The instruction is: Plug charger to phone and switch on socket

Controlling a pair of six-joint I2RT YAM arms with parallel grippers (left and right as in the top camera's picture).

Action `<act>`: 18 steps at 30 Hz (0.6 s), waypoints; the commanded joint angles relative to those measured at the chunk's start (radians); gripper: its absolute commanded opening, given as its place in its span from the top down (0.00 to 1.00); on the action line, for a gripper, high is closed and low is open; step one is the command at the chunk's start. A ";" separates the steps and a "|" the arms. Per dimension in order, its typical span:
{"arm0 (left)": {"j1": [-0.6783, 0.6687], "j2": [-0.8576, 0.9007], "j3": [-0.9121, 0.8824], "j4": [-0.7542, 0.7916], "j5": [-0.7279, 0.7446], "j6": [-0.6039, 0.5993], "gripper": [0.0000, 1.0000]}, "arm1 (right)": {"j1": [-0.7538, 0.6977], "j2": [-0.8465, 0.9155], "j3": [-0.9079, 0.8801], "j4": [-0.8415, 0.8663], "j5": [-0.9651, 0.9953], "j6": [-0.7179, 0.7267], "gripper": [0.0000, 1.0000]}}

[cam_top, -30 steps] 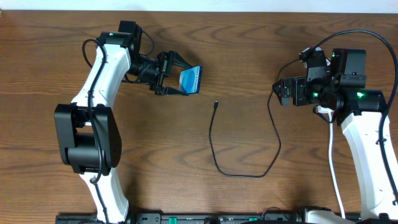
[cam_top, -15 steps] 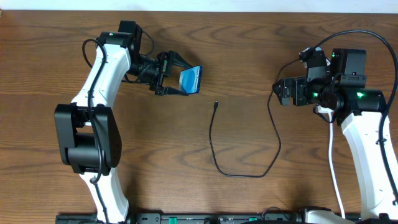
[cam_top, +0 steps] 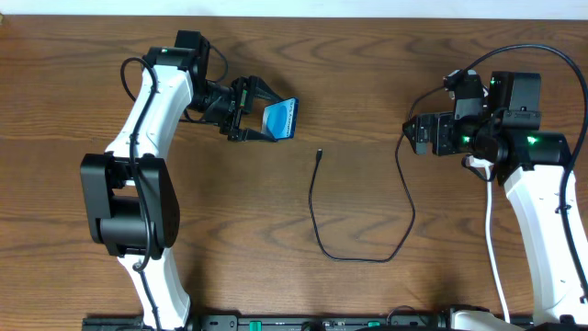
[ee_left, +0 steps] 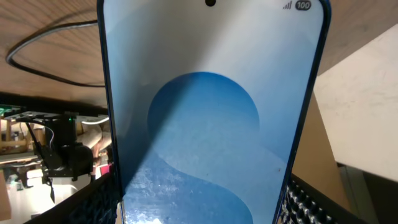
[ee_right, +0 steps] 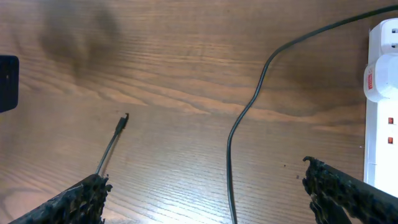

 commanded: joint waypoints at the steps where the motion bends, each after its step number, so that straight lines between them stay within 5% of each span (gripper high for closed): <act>1: 0.001 -0.030 0.001 -0.003 0.012 -0.011 0.48 | -0.002 -0.002 0.023 0.005 -0.002 0.017 0.01; 11: 0.001 -0.030 0.001 -0.003 -0.040 -0.015 0.48 | -0.002 -0.002 0.022 0.011 -0.002 0.030 0.01; 18: 0.001 -0.030 0.001 -0.004 -0.208 -0.029 0.48 | -0.001 -0.002 -0.023 0.095 -0.008 0.225 0.01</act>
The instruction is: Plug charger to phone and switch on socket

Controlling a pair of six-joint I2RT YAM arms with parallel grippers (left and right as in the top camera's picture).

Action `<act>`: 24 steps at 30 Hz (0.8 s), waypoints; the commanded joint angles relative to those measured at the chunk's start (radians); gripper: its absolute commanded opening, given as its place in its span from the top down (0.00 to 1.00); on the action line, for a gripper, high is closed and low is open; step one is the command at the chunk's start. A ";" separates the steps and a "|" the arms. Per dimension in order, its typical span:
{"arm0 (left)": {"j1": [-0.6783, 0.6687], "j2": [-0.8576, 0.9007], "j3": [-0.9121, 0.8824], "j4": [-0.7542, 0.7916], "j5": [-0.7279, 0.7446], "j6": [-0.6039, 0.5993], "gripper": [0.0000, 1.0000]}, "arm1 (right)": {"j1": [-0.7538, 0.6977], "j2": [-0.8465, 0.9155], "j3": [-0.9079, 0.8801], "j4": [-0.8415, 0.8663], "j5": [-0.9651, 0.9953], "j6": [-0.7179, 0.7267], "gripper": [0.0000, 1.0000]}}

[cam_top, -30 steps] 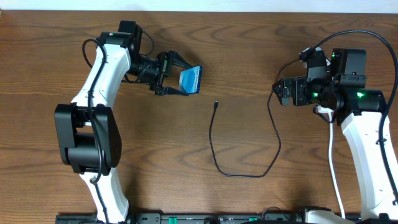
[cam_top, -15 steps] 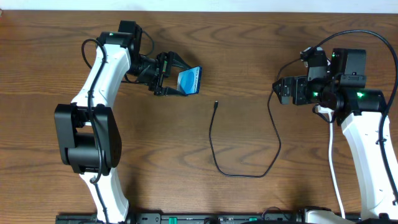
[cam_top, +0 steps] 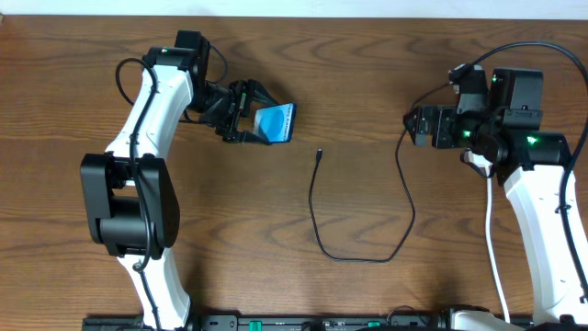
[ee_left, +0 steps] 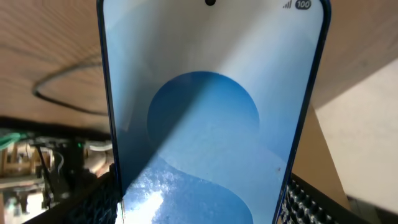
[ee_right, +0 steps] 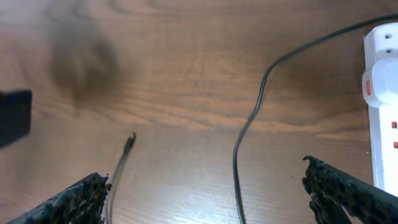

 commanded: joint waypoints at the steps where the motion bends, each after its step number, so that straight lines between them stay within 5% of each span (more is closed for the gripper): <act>1: 0.001 -0.030 0.001 -0.004 -0.107 -0.028 0.49 | -0.001 -0.002 -0.034 0.035 -0.011 0.130 0.01; 14: -0.025 -0.030 0.001 -0.007 -0.418 -0.080 0.49 | 0.033 0.013 -0.176 0.296 -0.125 0.383 0.01; 24: -0.110 -0.030 0.001 -0.006 -0.599 -0.174 0.48 | 0.107 0.230 -0.175 0.485 -0.352 0.555 0.03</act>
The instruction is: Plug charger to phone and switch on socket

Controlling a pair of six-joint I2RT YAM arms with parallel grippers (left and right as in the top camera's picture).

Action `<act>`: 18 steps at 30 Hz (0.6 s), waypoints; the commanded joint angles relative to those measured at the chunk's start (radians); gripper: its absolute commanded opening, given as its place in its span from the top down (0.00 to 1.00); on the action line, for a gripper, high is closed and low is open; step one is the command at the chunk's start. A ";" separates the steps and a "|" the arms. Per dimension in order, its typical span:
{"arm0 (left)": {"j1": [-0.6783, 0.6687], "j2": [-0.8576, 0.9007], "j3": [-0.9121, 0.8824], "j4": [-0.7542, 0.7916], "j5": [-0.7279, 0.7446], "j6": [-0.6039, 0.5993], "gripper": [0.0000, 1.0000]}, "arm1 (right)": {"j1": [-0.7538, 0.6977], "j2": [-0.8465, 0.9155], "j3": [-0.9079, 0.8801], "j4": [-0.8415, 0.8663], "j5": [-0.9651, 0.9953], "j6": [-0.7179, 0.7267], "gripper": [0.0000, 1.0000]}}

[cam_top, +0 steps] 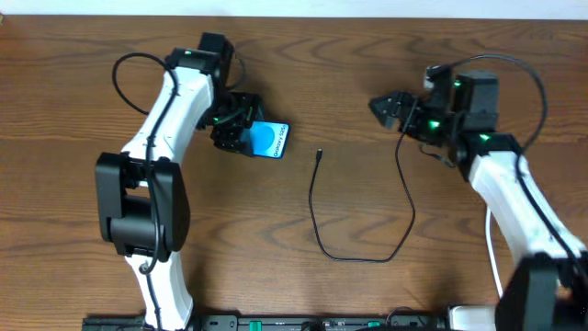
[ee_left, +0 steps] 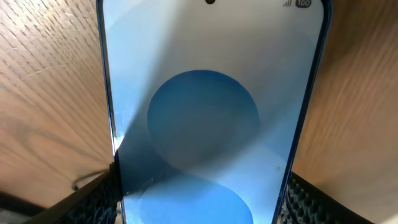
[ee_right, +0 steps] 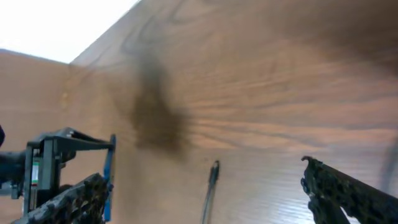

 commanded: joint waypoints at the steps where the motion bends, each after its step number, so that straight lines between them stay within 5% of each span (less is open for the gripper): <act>1: -0.032 -0.030 0.001 -0.006 -0.111 -0.076 0.48 | 0.048 0.101 -0.005 0.065 -0.122 0.130 0.04; 12: -0.098 -0.030 0.001 -0.006 -0.186 -0.220 0.48 | 0.221 0.267 -0.005 0.416 -0.112 0.426 0.12; 18: -0.100 -0.030 0.001 -0.006 -0.186 -0.262 0.48 | 0.294 0.291 -0.005 0.439 -0.047 0.468 0.12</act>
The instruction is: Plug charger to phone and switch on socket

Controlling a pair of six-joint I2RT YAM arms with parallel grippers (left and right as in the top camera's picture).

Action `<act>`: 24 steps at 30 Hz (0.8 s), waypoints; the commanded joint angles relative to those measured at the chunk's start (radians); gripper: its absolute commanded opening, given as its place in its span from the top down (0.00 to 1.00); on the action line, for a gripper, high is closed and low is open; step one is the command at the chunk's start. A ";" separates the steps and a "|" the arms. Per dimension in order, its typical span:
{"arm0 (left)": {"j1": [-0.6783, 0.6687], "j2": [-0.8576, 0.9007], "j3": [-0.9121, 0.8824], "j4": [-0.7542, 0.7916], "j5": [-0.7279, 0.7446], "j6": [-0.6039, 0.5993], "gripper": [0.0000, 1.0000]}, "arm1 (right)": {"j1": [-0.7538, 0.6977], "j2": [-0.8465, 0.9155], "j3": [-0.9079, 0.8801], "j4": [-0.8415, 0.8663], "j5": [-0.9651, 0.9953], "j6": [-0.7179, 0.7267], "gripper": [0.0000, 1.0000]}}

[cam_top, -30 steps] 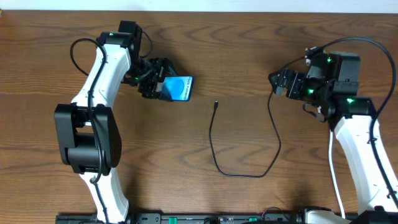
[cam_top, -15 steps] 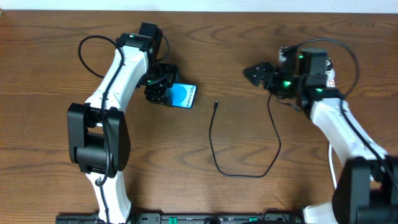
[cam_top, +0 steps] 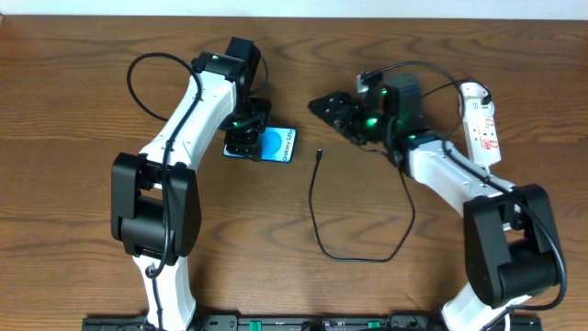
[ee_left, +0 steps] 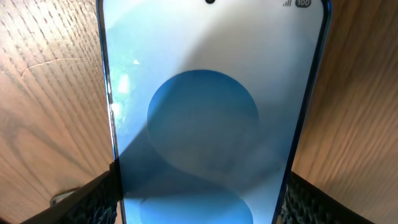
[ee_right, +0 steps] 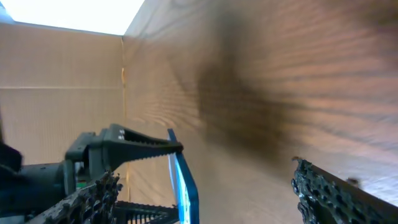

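Note:
The phone [cam_top: 278, 145], its blue screen lit, is held low over the wooden table, and my left gripper [cam_top: 244, 138] is shut on its lower end. The screen [ee_left: 205, 112] fills the left wrist view, with a finger [ee_left: 87, 202] at each bottom corner. Whether the phone touches the table cannot be told. The black cable's plug tip [cam_top: 318, 154] lies just right of the phone. My right gripper [cam_top: 327, 104] stands open above the tip, empty. The phone's edge [ee_right: 185, 186] shows between its fingers [ee_right: 333, 196].
The black cable [cam_top: 354, 257] loops toward the front and runs back up to the right. A white power strip [cam_top: 481, 124] lies at the far right of the table [cam_top: 83, 110]. The left arm's own cable [cam_top: 138, 78] arcs at the back left.
My left gripper has carried the phone a little to the right, closer to the plug tip. My right gripper has moved left, from near the cable's right run to above the plug tip.
At first my left gripper held the phone tilted up at the back left, and my right gripper stood open near the power strip. Later the phone was low over the table and the right gripper further left. Now both are close to the plug tip.

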 commanded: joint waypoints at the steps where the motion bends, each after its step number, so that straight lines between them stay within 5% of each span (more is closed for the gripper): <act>1: 0.000 -0.030 0.001 -0.006 -0.014 -0.058 0.48 | 0.050 0.025 0.002 0.002 0.052 0.069 0.12; 24: -0.006 -0.030 0.001 -0.006 -0.007 -0.068 0.48 | 0.144 0.143 0.002 0.205 -0.090 0.016 0.37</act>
